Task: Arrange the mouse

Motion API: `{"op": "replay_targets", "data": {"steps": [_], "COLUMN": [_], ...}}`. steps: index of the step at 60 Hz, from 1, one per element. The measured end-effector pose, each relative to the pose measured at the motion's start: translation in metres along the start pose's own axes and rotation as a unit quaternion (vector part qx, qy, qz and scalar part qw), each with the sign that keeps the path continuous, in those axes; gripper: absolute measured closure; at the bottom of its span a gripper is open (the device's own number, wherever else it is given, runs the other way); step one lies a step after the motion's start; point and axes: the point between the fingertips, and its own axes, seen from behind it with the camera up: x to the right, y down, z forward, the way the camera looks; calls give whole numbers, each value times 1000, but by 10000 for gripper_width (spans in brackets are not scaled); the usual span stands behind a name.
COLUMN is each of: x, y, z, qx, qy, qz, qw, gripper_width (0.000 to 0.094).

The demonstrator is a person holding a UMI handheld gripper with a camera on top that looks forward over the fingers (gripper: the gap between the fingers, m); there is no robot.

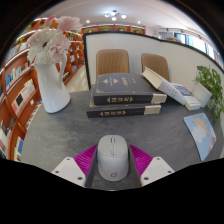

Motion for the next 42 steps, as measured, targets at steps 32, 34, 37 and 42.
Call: {"op": "replay_targets", "data": {"steps": [32,34,37,42], "x": [33,48,75,124], "y": [-91,-117,-161,-226], "z": [-74,-95,-124,-169], "qx": [7,30,77,140], "qy": [-107,-104,-100,-96], "qz": [-36,-46,-51,-50], "qw": [994,993,991,984], "gripper_width": [606,606,605,604]}}
